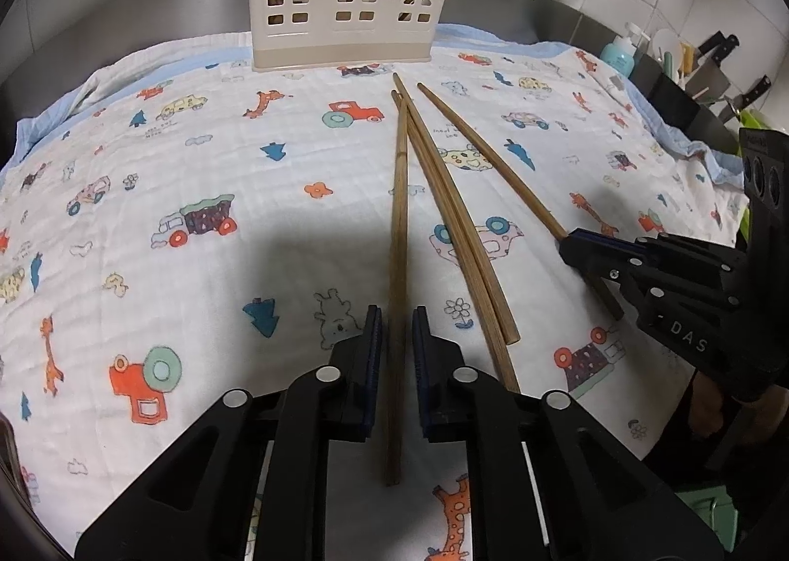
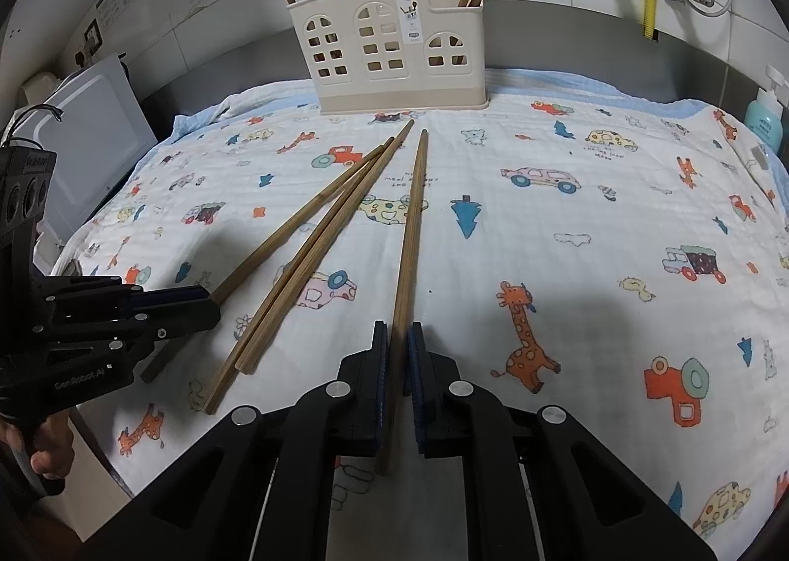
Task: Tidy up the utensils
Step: 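Close both tools on loose chopsticks on the cloth, then lift both held chopsticks up toward the beige holder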
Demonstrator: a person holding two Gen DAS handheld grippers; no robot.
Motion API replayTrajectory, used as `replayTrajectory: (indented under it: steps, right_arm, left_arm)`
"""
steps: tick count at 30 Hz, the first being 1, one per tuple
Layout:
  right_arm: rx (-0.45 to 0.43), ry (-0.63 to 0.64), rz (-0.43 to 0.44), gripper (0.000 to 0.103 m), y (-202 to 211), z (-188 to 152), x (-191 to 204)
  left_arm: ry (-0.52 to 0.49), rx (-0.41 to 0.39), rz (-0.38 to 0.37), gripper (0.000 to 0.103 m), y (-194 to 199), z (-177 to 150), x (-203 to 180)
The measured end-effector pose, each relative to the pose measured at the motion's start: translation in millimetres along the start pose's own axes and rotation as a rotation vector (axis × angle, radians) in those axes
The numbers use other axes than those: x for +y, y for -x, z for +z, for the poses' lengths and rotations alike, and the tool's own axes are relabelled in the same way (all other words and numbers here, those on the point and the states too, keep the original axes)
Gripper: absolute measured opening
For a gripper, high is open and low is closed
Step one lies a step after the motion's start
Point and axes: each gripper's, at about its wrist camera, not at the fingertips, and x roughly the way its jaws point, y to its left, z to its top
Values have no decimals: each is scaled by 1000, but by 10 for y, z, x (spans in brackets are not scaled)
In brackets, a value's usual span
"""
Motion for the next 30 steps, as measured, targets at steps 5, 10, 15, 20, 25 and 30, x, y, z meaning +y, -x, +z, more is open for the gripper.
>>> replayTrajectory:
  steps: [5,10,15,20,25,30]
  right_arm:
    - [-9,15,-2,8,42,27,16]
    - [-34,35,-5,8,160,89,56]
    - [-72,49,-11,8,300,181,74]
    - [-91,53,-13,7,364,226,76]
    - [-95,49,-15,7,370,234,68]
    - [-106,45,-14,7,414,248,64]
  left_arm:
    - [-12,14,-6,6,1,8,-3]
    - [-14,17,-17,6,22,24,-18]
    - [-20,20,-14,6,19,24,-30]
    - [-19,25,-8,6,-1,15,-37]
    - [-34,30,9,8,-4,3,-72]
    - [-19,40,-4,9,-14,19,-38]
